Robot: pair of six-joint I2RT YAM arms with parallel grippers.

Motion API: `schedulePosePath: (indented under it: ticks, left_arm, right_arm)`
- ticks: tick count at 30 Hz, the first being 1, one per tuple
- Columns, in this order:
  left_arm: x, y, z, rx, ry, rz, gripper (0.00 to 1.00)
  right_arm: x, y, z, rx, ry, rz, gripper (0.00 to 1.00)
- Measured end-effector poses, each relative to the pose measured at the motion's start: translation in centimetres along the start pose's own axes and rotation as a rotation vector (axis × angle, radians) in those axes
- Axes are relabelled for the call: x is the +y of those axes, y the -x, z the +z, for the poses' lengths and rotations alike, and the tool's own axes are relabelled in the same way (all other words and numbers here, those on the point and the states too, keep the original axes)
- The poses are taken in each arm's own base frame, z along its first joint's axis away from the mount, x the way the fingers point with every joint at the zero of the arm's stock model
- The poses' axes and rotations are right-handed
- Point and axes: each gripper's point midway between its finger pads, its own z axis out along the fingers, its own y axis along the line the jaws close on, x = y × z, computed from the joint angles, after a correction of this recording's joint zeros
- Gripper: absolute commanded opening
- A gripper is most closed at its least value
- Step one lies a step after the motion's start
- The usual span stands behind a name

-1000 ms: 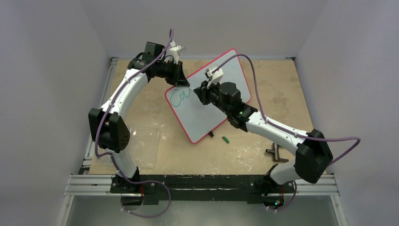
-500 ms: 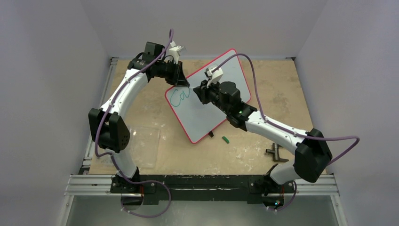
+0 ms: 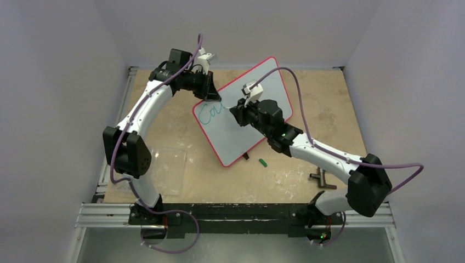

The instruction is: Write a sentence on the whiteboard

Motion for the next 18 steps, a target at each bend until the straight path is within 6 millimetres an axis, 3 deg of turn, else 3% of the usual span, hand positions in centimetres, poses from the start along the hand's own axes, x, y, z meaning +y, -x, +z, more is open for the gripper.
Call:
schedulePosePath:
  ticks: [10,18]
  left_arm:
    - [-0.6,0.1,-0.1,-0.003,0.003,0.013,0.0]
    - [-0.7,0.1,-0.1,-0.002,0.004,0.015,0.0]
  right_arm:
    - [-1.2,1.3,-1.3,-0.017,-0.048,-0.004,0.0]
    - [-1.9,2.0,-0.9,-0.021,-0.064,0.0,0.0]
